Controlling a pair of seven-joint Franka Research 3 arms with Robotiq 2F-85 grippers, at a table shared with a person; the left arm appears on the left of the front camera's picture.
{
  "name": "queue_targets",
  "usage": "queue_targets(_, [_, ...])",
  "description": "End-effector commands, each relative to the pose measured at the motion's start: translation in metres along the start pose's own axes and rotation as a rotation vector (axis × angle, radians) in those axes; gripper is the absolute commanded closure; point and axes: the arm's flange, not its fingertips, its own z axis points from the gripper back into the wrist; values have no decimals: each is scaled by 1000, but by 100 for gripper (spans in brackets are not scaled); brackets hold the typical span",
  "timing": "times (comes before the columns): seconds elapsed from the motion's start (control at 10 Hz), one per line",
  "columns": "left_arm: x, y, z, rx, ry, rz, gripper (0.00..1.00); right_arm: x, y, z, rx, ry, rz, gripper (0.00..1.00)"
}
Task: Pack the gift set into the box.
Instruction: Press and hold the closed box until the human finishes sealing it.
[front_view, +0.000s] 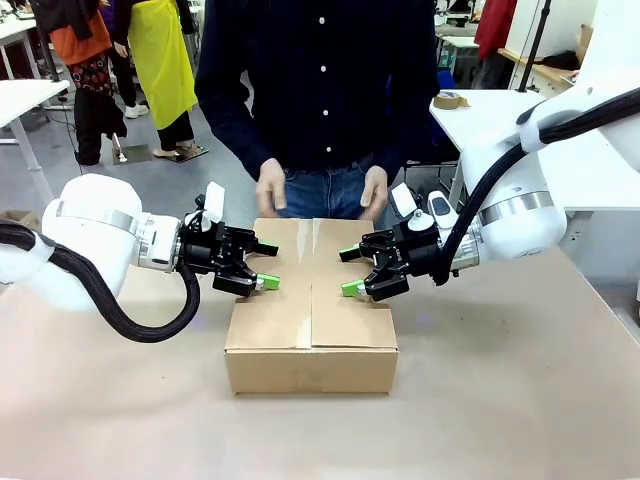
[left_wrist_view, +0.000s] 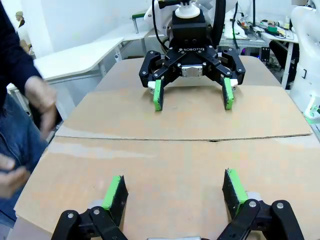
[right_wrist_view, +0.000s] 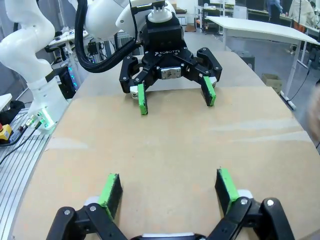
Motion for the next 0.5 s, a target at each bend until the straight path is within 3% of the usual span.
queue_targets(0.0, [-2, -1, -2, 15, 7, -12, 0, -2, 1, -1, -1, 5, 5, 0])
queue_targets(0.4, [-2, -1, -2, 15, 7, -12, 0, -2, 1, -1, -1, 5, 5, 0])
